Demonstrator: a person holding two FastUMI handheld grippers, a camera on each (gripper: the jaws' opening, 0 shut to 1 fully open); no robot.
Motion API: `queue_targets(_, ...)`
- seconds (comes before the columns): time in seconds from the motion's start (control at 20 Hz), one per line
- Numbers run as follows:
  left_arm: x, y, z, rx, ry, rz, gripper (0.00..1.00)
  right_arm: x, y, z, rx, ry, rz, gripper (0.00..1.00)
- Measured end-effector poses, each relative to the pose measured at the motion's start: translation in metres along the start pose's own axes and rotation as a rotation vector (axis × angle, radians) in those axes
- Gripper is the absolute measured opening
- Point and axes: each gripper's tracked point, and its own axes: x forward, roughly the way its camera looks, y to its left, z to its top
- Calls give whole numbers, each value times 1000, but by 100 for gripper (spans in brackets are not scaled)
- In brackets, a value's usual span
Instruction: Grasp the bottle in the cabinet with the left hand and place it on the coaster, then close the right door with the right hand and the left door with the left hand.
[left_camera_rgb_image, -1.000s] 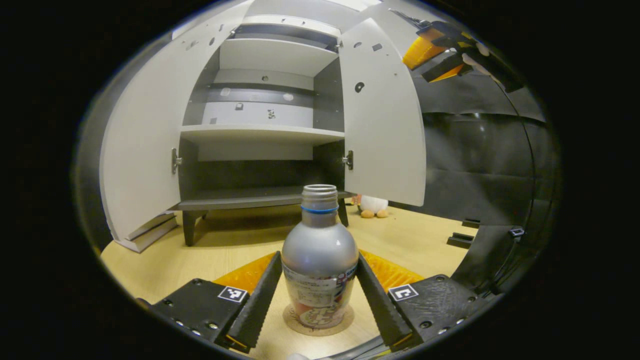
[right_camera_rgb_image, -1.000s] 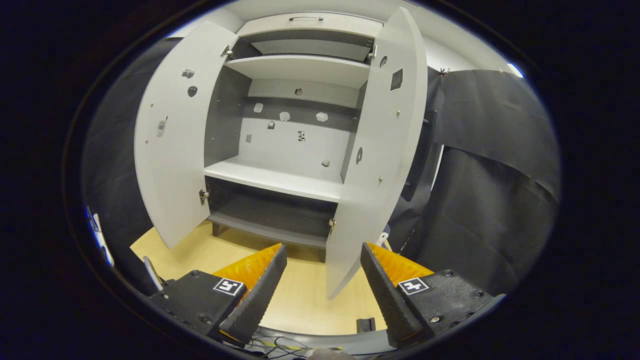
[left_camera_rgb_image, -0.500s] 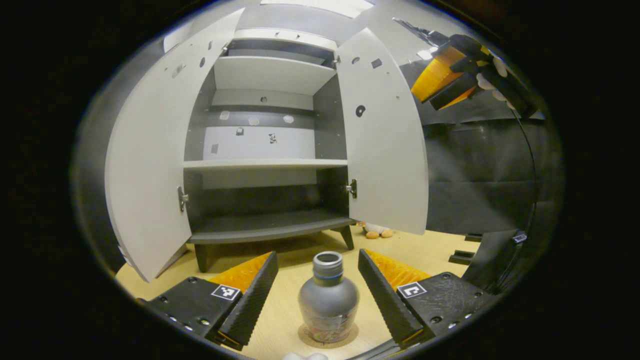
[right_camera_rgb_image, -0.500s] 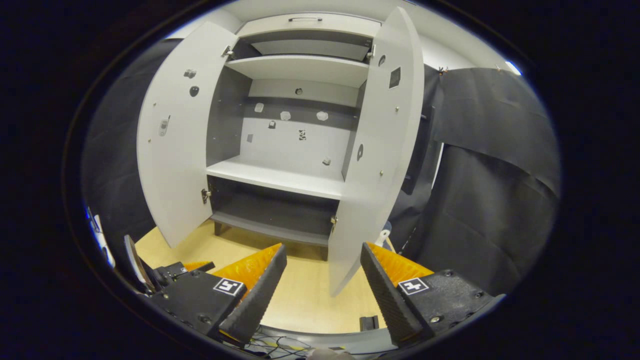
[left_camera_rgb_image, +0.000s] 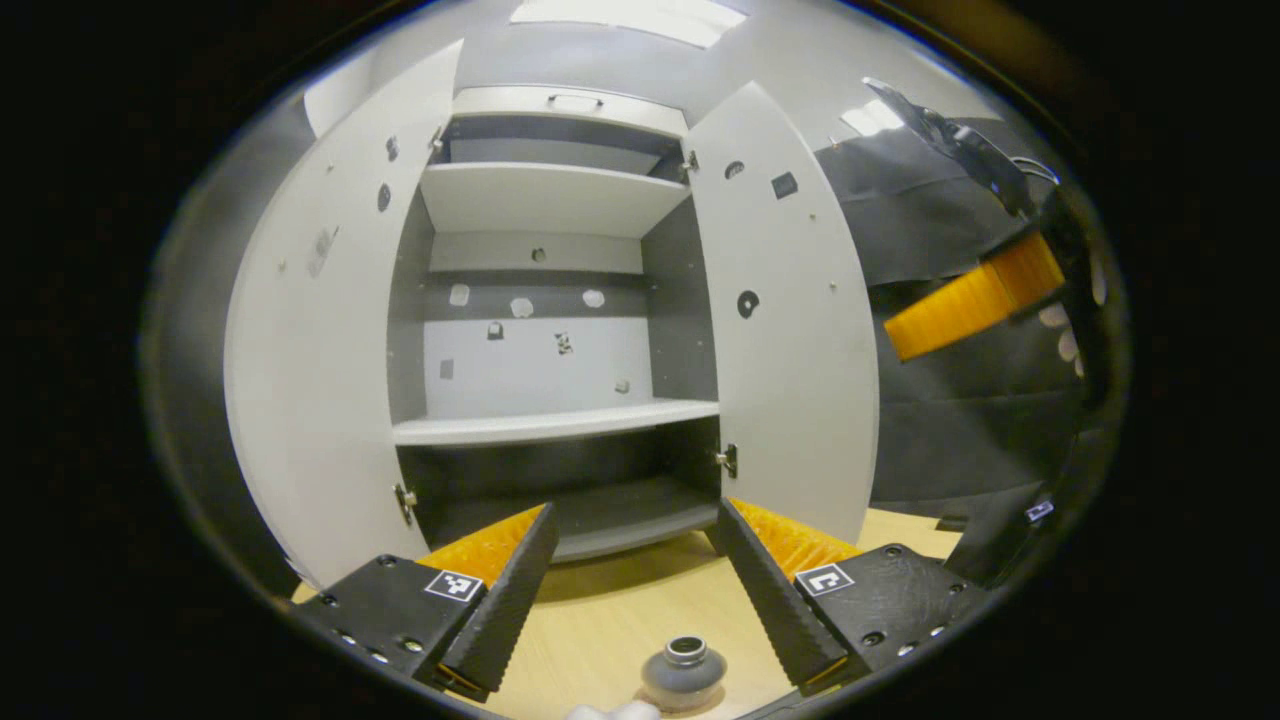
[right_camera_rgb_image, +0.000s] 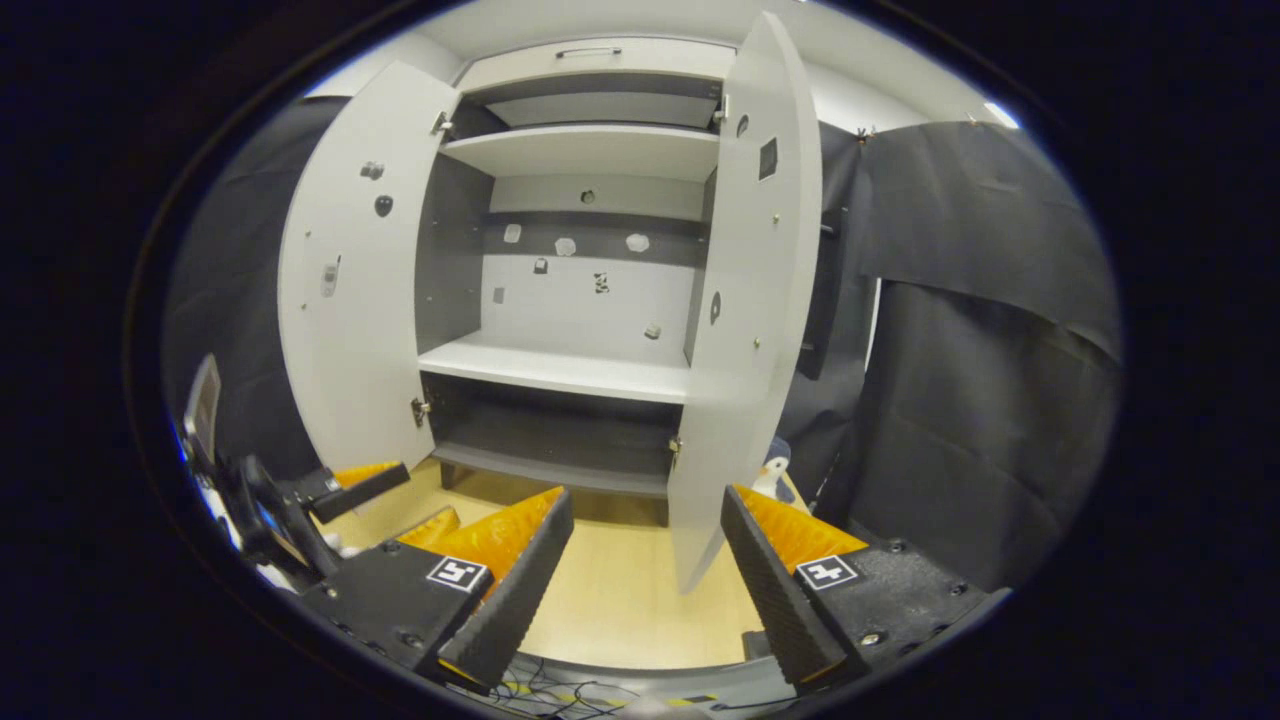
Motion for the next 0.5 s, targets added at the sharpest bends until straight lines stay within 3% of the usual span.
queue_targets(0.3, -16, 41, 87, -29, -23, 73, 98, -1, 10, 6, 53, -58, 26, 98)
queue_targets(0.5, -32, 65, 117, -34, 1, 147, 98, 0, 7, 12, 73, -89, 33, 98)
